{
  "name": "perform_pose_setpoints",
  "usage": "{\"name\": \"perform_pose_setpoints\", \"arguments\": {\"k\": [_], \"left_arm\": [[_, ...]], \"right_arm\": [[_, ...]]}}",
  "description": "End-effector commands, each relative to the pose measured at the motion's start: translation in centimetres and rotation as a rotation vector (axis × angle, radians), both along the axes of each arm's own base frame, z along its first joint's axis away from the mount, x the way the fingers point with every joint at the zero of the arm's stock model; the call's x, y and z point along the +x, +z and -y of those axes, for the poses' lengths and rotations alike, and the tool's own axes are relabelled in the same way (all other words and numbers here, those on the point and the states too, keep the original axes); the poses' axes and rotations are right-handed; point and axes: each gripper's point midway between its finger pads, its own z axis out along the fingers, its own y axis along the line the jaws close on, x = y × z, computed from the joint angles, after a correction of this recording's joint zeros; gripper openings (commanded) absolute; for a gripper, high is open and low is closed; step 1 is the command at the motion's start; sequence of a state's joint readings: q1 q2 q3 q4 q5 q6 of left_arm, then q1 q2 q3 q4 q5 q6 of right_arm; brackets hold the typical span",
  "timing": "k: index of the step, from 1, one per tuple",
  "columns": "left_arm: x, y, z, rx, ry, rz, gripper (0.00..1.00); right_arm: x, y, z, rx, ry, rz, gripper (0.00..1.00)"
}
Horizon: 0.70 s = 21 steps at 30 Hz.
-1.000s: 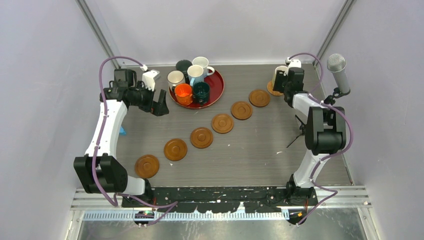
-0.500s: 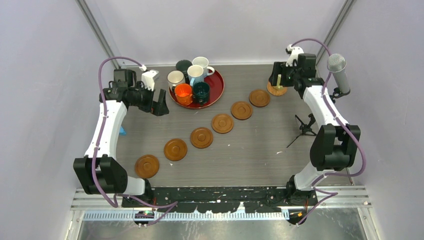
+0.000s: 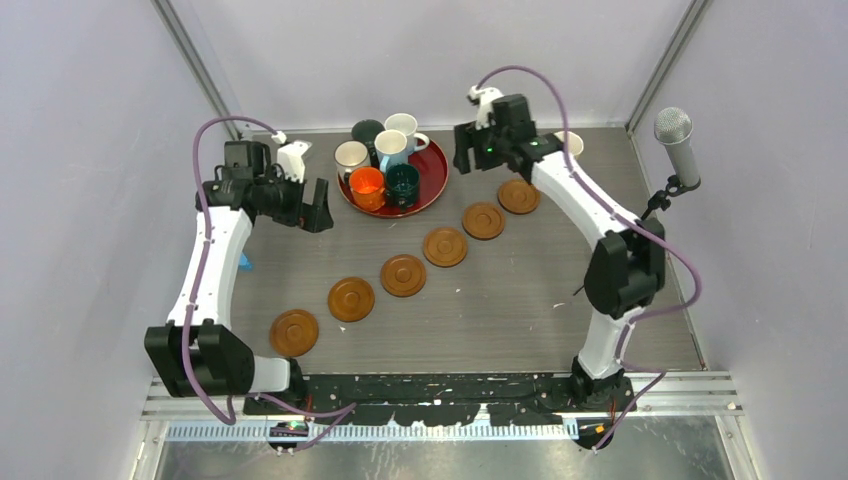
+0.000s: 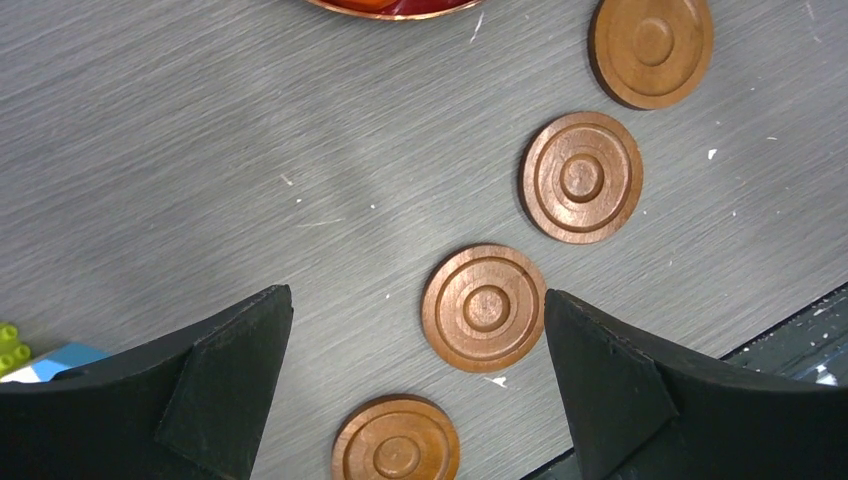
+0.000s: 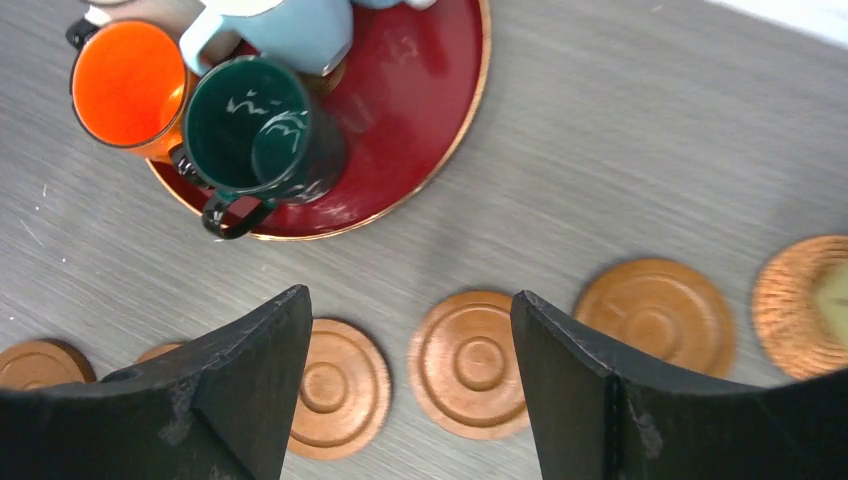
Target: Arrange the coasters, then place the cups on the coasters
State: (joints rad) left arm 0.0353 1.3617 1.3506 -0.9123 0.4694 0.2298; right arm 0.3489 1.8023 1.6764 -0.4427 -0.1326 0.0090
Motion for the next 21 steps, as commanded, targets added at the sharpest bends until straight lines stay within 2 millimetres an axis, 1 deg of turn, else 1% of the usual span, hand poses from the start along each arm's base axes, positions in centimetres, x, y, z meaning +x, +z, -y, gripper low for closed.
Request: {"name": "perform_pose_setpoints", "arguments": {"k": [1,2,5,6,8,13,17,21], "left_arm": [[-0.6,1.0,-1.2,0.042,0.069,0.047,1.0],[-0.8,1.0,-1.4,0.048,0.079,0.048,1.0],[-1.4,0.8,-1.8,0.072,0.096,0.038,1.0],[-1.7,0.8,-2.0,0.083,0.095,0.035,1.0],[-2.3,0.8,-2.2,0.1,0.096,0.03,1.0],[-3.4,0.4,-2.5,0.116,0.108,0.029,1.0],[-3.9,0.2,-2.7,0.12,0.125,0.031,1.0],[-4.2,0.5,-2.8,0.127,0.13,0.042,1.0]], "right_arm": [[-0.2,-1.2,-4.8,0.017,-0.013,-0.045,0.77],[-0.4,-1.7,-6.0,0.018,-0.007,-0.062,0.77],[-1.1,-4.4,-9.6,0.004,-0.004,-0.14,0.77],[-1.2,-5.0,-10.4,-0.008,-0.018,-0.152,0.77],[-1.4,-5.9,-12.0,-0.02,-0.033,-0.163,0.77],[-1.8,-7.2,-15.4,-0.043,-0.032,-0.143,0.77],[-1.3,-8.4,-16.7,-0.076,-0.062,-0.119,0.75],[-0.3,-9.7,-16.8,-0.107,-0.105,-0.103,0.69]]}}
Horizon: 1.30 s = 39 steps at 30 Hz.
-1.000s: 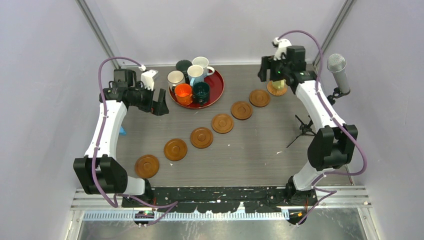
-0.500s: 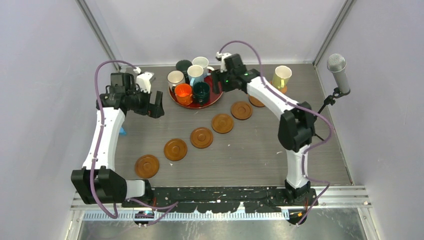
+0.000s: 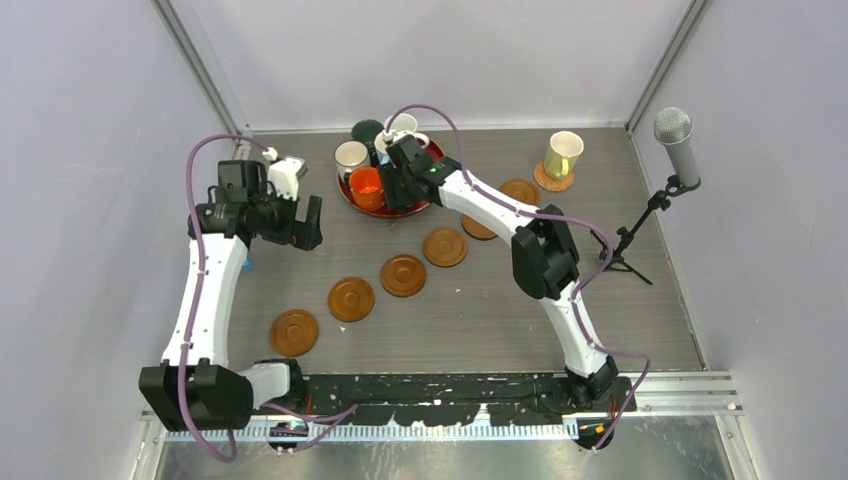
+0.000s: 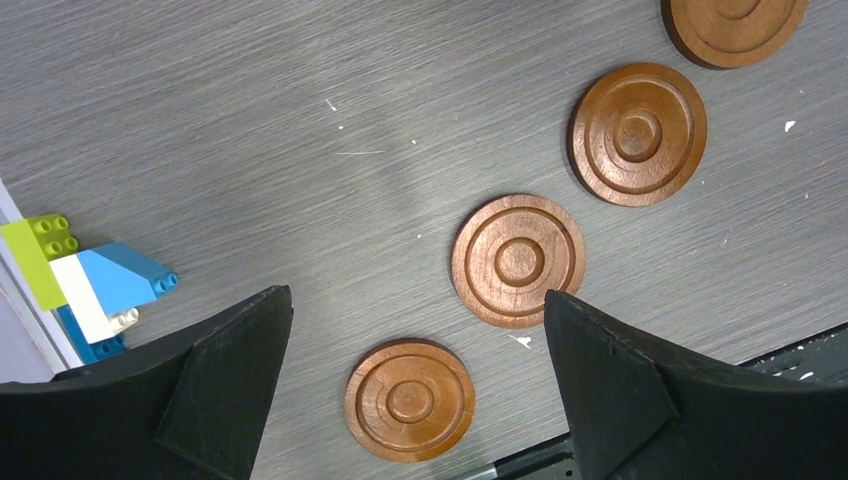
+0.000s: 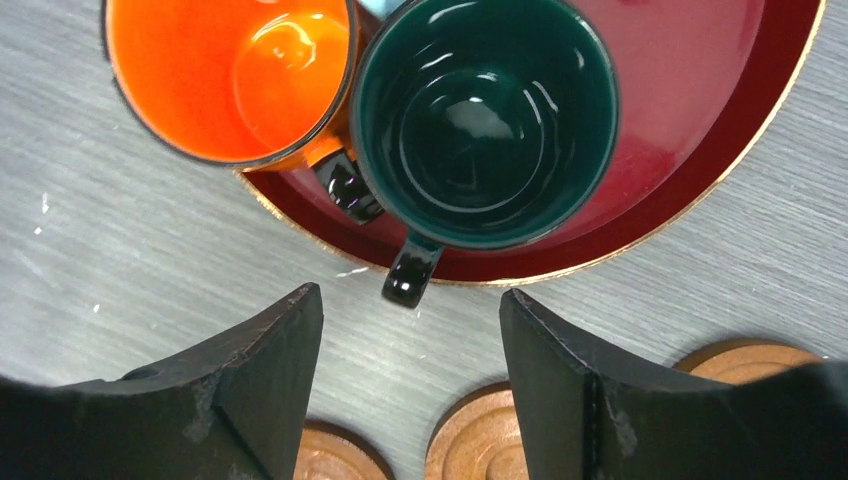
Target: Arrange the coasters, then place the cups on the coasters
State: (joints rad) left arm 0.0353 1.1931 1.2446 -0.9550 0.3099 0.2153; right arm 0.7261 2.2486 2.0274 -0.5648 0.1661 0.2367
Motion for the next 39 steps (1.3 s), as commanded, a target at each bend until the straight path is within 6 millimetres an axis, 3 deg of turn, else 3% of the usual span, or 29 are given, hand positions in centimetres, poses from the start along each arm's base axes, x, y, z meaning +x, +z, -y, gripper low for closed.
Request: {"name": "perform_pose_setpoints", "arguments": {"k": [1,8,14,19,30,34,39], "left_arm": [[-0.4,0.8,-0.4,0.013,0.02,0.036,1.0],[-0.7,1.0,-0.6,0.026,0.02,0.05,1.0],[-0.6,0.9,-0.6,0.028,0.015,0.052,1.0],[-0.3,0.8,-0.5,0.024,0.012,0.053,1.0],[-0.1,0.8,-0.6,0.036,0.001,0.054,1.0],[-0.1,0.8,-0.7,0.041,-0.004,0.059,1.0],[-0.2,0.7,-0.7,0.044,-0.009,0.061,1.0]], "right_arm": [[2.7,1.0,0.8,-0.011,-0.11,0.08,0.69],[3.1,-0.8,1.8,-0.069,-0.134,0.08,0.58],[3.7,-0.8,2.8,-0.046,-0.075,0.046,0.43],[3.7,-1.5,2.2,-0.045,0.038,0.008,0.43],[4.2,-4.2,2.6,-0.081,0.076,-0.047,0.43],[4.8,-4.2,2.4,-0.085,0.087,-0.034,0.42],[5.1,-3.6,2.4,-0.093,0.101,-0.009,0.31]]}}
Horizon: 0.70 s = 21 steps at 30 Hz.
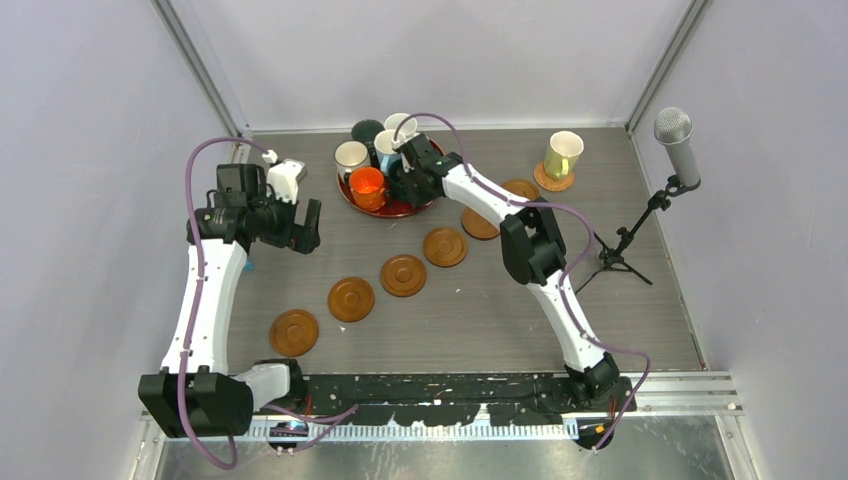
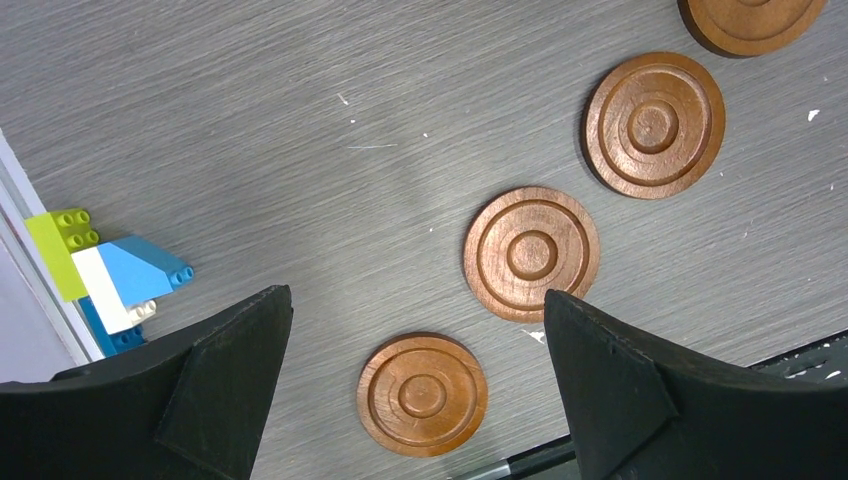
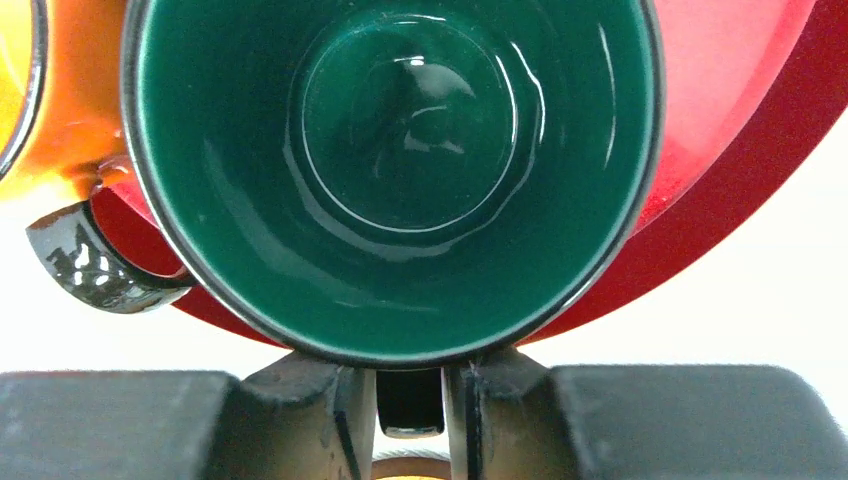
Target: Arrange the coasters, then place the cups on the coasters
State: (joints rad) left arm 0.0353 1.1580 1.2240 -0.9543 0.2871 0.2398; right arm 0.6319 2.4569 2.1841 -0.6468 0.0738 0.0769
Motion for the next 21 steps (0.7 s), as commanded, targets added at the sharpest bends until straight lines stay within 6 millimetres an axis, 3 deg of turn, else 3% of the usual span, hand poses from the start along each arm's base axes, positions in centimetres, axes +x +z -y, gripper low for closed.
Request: {"name": "perform_pose_setpoints", "arguments": {"k": [1,7,21], "left_arm": [[0.4,0.7,-0.2,0.013,-0.008,0.042,1.0],[0.3,0.6,-0.2,0.017,-0.019,0.053,1.0],[0.9,0.5,0.4,-0.008,-0.041,0.068,1.0]], "right_arm": [[1.6,3.6,-0.5,0.032,0.017,0.091,0.28],[1.5,6.1,-0.3,0.05,0.025,0.14,0.01],[1.4,14.9,-0.7,0.2,0.091,0.394,0.0]]}}
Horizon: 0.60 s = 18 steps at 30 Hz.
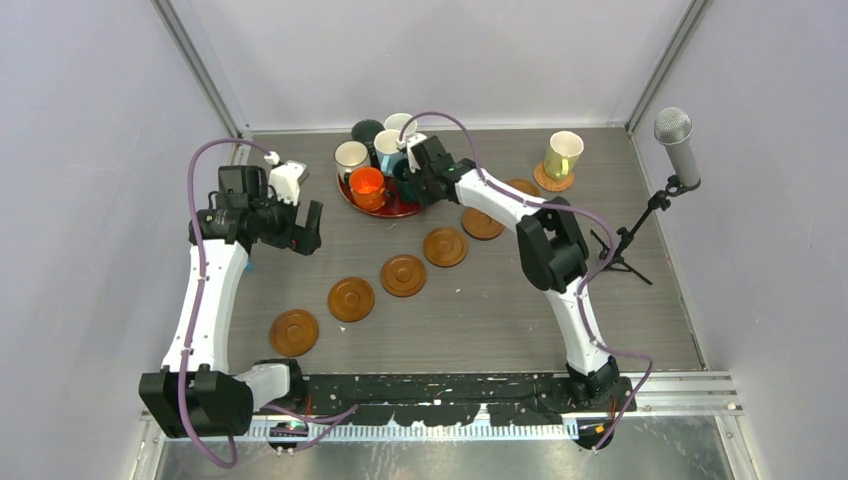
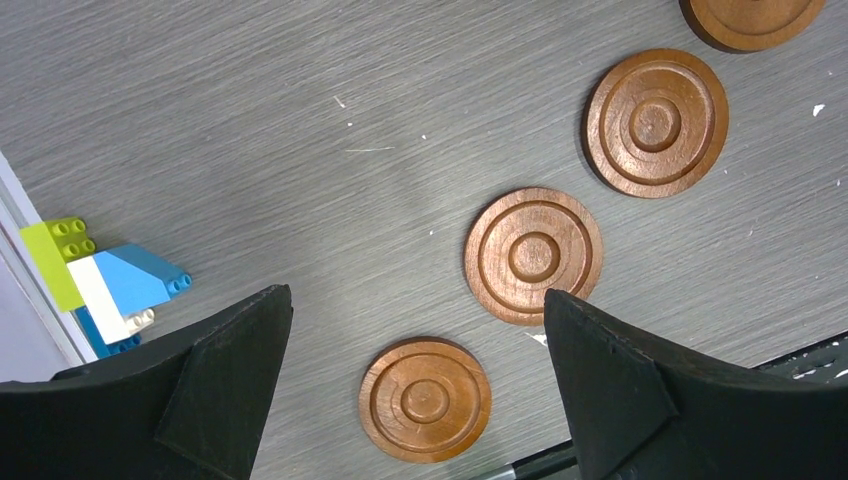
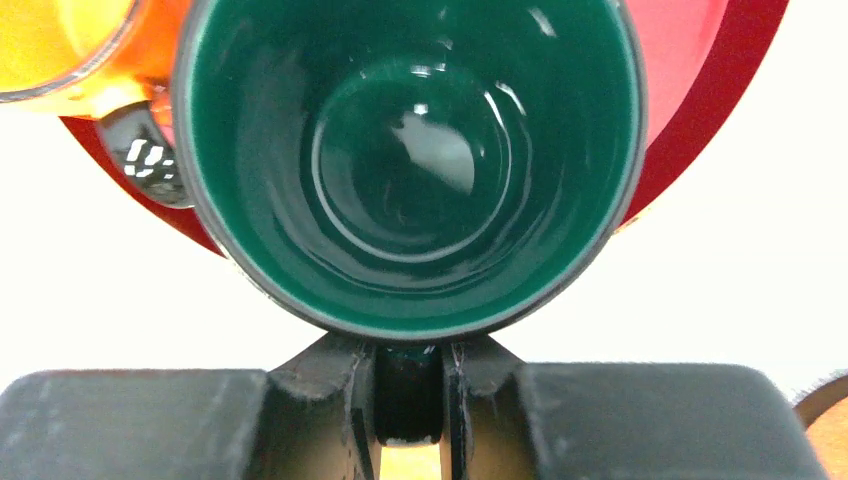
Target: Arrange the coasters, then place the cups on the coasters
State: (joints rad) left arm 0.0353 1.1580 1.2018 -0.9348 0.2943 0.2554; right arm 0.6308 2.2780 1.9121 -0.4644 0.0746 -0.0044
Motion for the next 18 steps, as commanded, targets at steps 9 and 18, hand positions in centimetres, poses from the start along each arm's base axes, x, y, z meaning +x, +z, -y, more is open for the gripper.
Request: {"name": "perform_pose_setpoints", "arguments": {"k": [9,18], "left_arm": [[1.7,1.4,1.0,-0.043,-0.052,0.085,1.0],[3.1,1.7,1.8,-0.079,-0.087,0.098,1.0]], "right_arm": [[1.0,16.4,0.8,0.28,0.1,0.29,0.0],[0.2,15.7,9.3,0.247,0.116,0.29,0.0]]}}
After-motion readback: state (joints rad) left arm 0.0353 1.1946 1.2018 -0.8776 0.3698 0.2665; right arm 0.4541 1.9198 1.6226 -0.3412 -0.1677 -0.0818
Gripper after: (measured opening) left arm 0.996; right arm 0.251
